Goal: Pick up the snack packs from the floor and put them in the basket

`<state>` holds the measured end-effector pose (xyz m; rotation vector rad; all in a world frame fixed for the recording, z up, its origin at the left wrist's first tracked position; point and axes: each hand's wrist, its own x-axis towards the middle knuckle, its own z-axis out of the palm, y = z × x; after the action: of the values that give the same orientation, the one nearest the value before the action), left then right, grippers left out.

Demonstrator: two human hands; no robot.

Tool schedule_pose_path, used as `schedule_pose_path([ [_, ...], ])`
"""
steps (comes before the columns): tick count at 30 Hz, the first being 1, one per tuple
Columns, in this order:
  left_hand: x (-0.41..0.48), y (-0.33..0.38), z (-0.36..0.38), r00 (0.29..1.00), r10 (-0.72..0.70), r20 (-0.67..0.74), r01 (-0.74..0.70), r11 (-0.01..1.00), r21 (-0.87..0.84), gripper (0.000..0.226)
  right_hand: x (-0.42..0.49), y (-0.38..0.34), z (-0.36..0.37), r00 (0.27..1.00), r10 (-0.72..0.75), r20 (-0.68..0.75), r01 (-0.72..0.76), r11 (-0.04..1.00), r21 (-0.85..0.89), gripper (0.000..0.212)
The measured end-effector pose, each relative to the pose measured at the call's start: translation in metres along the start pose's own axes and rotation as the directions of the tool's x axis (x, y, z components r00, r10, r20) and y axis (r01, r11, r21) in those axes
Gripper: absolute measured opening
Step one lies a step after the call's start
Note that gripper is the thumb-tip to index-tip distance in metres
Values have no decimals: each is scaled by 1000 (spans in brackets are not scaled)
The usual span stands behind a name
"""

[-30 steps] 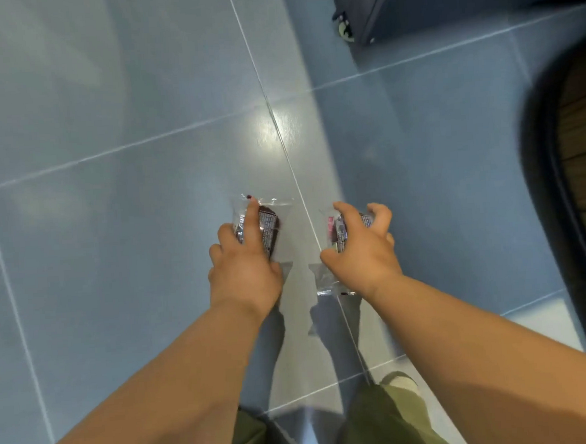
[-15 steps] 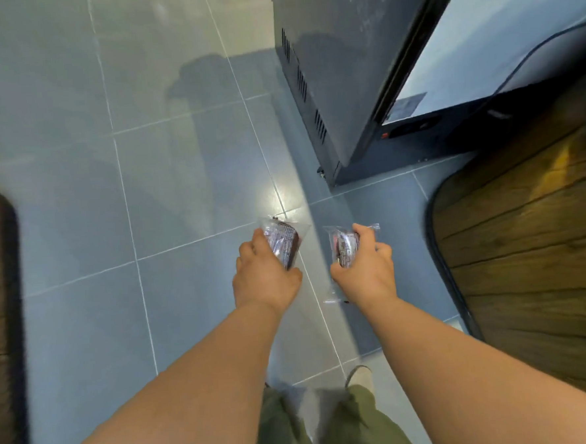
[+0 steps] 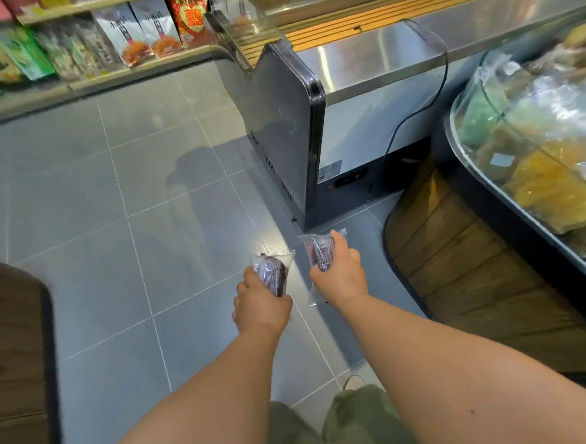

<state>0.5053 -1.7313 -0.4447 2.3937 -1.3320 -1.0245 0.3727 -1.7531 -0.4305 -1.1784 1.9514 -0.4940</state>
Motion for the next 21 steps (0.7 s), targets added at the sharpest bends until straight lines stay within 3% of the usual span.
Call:
schedule_pose_path([
  [9, -16, 28, 3, 991, 131, -22, -131, 991, -29, 83, -24, 19, -31, 980, 30, -199, -14, 996, 83, 76],
  [17, -34, 16, 9, 938, 316, 142, -325, 945, 41, 80, -78, 52, -19, 911, 231, -341, -153, 958, 242, 71],
  [21, -52, 8, 26, 867, 438, 240, -461, 886, 48, 78, -116, 77, -9, 837, 337, -431, -209, 925, 317, 70],
])
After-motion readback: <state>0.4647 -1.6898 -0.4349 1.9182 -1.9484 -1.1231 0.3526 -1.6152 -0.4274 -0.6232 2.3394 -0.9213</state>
